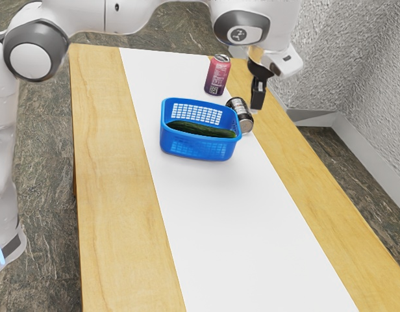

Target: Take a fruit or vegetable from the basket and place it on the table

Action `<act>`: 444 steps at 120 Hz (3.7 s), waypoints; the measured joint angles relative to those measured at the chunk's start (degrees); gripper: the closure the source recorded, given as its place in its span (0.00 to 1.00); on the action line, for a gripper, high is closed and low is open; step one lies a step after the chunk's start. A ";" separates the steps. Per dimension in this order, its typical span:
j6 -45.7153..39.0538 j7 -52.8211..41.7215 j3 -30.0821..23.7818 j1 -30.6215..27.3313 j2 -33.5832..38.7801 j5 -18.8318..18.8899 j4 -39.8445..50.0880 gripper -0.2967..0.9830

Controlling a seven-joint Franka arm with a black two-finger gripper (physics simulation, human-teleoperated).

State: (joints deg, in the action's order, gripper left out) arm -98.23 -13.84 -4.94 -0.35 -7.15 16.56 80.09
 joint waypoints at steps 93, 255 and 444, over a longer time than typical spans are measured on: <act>2.05 -0.35 -16.62 -23.31 15.78 -0.34 21.04 0.23; -11.06 -23.43 -16.58 -33.22 12.58 -9.40 29.69 0.23; -15.28 -30.88 -18.40 -39.08 2.06 -8.59 27.35 0.24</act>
State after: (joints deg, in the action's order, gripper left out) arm -113.51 -44.72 -23.34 -39.43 -5.09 7.97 107.45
